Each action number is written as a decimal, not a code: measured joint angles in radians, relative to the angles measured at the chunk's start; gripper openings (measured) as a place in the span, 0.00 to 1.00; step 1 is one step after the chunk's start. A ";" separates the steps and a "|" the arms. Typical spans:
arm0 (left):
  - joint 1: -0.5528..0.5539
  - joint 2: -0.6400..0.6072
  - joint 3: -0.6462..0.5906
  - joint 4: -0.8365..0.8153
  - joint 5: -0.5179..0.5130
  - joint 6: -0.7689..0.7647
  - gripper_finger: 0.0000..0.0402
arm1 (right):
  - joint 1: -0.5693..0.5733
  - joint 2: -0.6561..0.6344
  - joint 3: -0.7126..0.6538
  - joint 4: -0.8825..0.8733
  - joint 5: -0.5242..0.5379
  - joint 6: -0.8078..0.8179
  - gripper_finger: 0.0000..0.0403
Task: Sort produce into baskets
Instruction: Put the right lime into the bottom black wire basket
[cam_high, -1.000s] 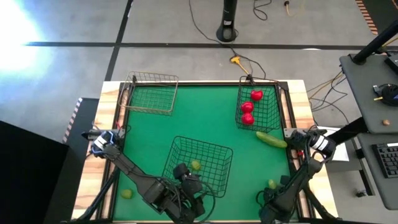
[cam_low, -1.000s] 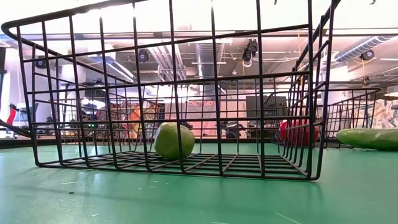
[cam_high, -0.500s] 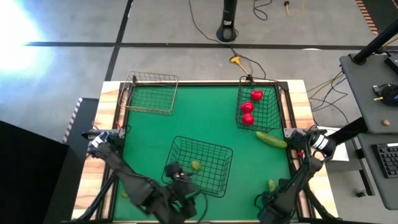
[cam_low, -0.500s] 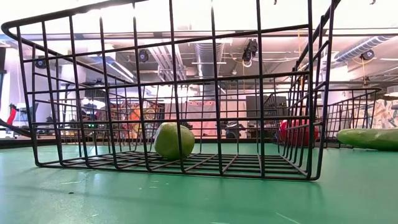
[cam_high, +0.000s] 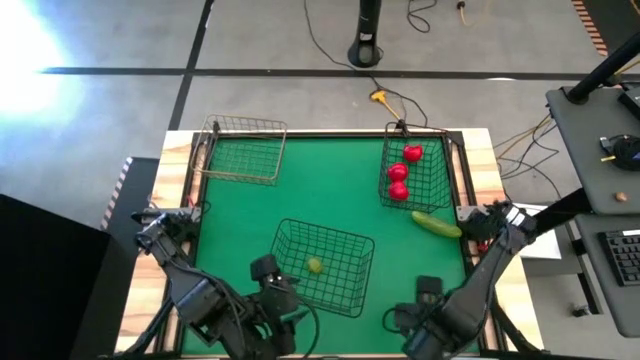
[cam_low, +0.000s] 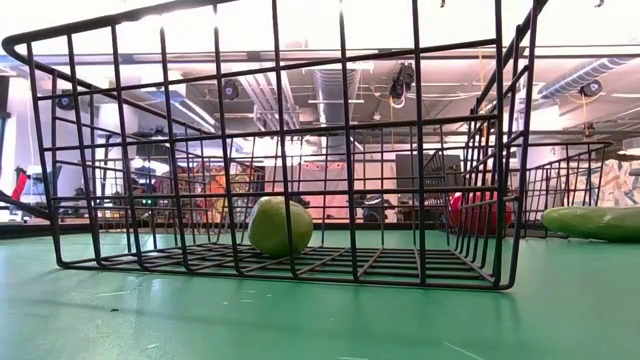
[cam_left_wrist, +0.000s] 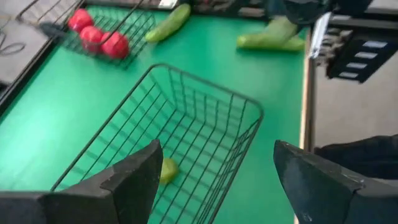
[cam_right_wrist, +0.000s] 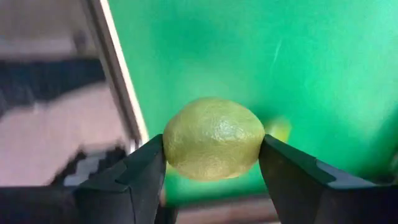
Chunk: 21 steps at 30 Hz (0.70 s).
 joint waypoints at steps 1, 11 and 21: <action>0.001 0.000 0.000 0.023 0.000 0.024 0.72 | -0.012 0.000 0.027 0.006 0.058 -0.037 0.57; 0.057 -0.018 0.002 0.057 0.007 0.057 0.72 | -0.200 0.001 0.141 0.174 0.470 -0.434 0.57; 0.091 -0.203 -0.039 -0.132 0.080 -0.013 0.72 | -0.402 0.009 -0.090 0.642 0.488 -0.607 0.57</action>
